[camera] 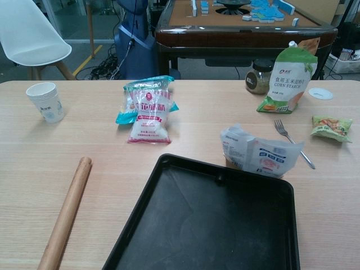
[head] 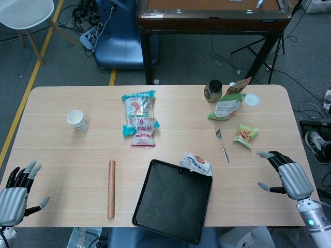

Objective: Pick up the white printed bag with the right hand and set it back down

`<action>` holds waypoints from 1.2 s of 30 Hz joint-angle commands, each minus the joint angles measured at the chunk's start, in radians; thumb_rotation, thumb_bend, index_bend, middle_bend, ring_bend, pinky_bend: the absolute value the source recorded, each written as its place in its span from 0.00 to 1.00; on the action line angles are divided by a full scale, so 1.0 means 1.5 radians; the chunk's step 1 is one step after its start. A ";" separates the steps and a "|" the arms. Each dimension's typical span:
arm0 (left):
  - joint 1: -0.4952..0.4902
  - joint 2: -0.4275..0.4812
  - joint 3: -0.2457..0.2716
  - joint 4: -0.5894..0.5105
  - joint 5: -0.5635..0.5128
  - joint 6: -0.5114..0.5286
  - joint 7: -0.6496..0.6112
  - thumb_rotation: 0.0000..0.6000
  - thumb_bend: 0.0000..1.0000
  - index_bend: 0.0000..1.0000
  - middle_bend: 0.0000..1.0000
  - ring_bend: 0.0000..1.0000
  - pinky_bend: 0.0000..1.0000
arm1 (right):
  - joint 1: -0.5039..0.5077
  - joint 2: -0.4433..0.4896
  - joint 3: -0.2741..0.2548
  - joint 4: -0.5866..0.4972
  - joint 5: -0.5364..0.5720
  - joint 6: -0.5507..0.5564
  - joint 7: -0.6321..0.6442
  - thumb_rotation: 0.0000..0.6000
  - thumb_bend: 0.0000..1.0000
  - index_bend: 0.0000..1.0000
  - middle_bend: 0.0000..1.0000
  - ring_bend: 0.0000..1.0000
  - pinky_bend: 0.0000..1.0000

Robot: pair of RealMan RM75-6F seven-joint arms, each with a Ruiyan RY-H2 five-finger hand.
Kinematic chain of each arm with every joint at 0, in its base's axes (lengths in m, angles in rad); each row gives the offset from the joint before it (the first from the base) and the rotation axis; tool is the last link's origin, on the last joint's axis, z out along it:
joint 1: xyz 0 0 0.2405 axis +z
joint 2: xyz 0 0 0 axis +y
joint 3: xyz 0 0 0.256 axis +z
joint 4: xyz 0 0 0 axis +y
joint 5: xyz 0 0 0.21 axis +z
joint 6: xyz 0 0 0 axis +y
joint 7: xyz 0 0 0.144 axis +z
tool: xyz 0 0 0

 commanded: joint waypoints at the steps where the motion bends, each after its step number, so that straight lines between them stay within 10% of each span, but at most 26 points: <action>1: -0.001 -0.001 0.000 0.001 0.000 -0.002 0.000 1.00 0.18 0.08 0.05 0.11 0.01 | 0.000 -0.002 0.000 0.002 0.003 -0.004 0.001 1.00 0.04 0.19 0.28 0.19 0.31; 36: 0.012 0.003 0.003 -0.007 0.007 0.016 0.001 1.00 0.18 0.08 0.05 0.11 0.01 | 0.188 -0.248 0.035 0.122 0.053 -0.259 0.012 1.00 0.00 0.00 0.10 0.05 0.19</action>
